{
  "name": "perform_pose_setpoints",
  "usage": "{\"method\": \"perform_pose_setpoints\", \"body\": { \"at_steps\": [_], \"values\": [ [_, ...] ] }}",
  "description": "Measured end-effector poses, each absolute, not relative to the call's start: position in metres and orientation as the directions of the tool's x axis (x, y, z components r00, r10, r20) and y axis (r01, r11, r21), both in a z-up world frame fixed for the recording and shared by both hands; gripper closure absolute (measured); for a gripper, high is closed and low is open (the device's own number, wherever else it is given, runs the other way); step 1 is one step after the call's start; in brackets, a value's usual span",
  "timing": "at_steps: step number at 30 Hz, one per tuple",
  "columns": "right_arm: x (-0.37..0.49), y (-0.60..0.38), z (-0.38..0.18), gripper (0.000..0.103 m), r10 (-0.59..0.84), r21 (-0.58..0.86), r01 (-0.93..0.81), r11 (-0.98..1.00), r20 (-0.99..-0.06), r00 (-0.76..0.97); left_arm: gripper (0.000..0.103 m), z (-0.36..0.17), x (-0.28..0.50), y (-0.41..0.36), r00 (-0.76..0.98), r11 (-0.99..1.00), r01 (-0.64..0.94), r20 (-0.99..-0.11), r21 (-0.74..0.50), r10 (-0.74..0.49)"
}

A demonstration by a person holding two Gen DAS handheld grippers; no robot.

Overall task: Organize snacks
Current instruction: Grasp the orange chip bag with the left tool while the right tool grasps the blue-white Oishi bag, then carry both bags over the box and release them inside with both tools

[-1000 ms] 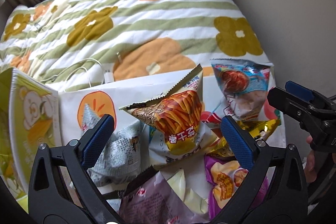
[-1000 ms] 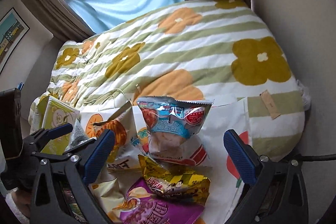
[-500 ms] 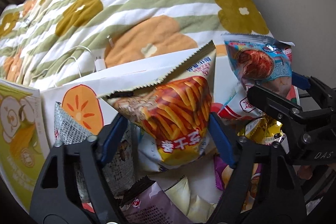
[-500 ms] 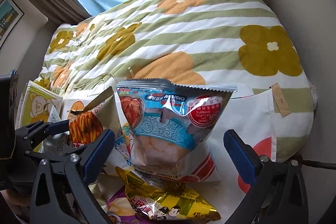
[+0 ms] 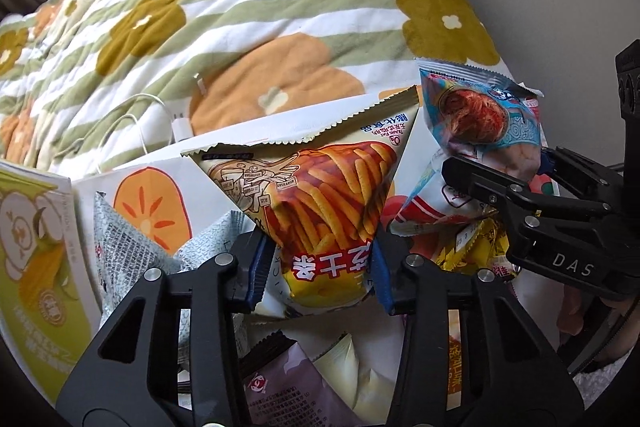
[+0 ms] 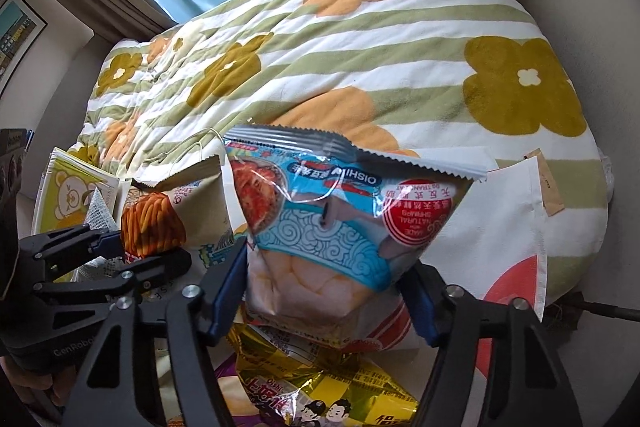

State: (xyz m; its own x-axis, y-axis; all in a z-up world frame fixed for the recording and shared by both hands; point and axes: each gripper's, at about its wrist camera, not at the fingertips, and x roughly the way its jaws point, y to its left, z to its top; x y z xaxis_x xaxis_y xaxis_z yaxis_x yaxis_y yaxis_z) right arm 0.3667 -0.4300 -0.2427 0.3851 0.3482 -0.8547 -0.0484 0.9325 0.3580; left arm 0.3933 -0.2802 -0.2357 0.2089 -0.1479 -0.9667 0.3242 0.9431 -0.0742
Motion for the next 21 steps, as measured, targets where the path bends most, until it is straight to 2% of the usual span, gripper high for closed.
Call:
{"method": "perform_pose_setpoints", "body": {
  "at_steps": [4,21],
  "values": [
    [0.363,-0.432,-0.237,0.045,0.347,0.363,-0.041,0.931,-0.845,0.407,0.065,-0.227,0.390,-0.280,0.226,0.943,0.325,-0.961,-0.077,-0.156],
    [0.329,-0.443,-0.159,0.045,0.315,0.349,-0.054,0.935,-0.755,0.576,0.065,-0.143,0.366,-0.272,0.388,0.942,0.321,-0.894,-0.098,-0.225]
  ]
}}
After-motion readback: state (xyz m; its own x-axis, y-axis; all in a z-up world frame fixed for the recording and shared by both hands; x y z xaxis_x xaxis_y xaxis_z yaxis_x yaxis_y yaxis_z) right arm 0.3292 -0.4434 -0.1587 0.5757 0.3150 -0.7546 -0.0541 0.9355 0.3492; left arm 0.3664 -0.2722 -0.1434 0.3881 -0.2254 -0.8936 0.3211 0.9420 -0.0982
